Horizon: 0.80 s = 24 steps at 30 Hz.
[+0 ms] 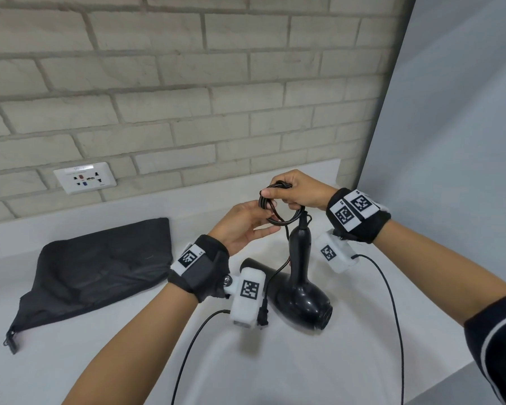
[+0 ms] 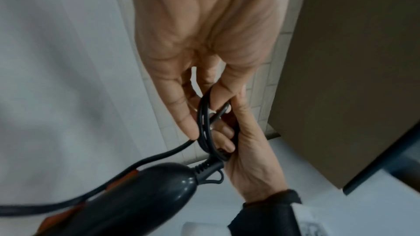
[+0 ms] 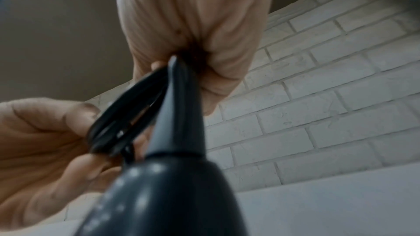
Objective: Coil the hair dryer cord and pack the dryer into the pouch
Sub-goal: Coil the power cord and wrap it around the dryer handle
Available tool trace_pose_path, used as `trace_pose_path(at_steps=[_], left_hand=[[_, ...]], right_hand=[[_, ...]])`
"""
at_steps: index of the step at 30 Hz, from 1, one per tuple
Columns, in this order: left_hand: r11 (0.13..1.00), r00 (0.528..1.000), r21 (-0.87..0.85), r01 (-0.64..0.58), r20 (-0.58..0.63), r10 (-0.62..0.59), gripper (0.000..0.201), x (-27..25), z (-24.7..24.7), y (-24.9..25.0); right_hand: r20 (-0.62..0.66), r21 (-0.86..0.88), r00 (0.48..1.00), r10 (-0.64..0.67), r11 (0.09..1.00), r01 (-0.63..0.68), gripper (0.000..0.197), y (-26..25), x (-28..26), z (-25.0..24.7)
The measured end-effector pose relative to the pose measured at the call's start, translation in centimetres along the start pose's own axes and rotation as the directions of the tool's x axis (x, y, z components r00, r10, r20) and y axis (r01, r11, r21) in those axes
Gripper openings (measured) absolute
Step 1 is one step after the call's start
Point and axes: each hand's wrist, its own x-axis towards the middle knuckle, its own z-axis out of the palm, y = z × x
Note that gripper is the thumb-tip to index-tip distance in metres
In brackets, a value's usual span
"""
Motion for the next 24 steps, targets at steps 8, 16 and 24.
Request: trace_pose_path(at_steps=[8, 16, 24], left_hand=[[0.945, 0.966, 0.285, -0.160, -0.154, 0.210, 0.012, 0.7, 0.9, -0.3], [0.562, 0.701, 0.793, -0.236, -0.262, 0.663, 0.038, 0.6, 0.9, -1.1], [0.804, 0.715, 0.384, -0.454, -0.380, 0.586, 0.034, 0.4, 0.9, -1.4]], right_hand=[[-0.035, -0.001, 0.999, -0.017, 1.000, 0.017, 0.023, -0.1, 0.2, 0.4], [-0.106, 0.088, 0.994, 0.010, 0.996, -0.001, 0.026, 0.4, 0.2, 0.7], [-0.135, 0.058, 0.990, -0.043, 0.997, 0.051, 0.023, 0.1, 0.0, 1.3]])
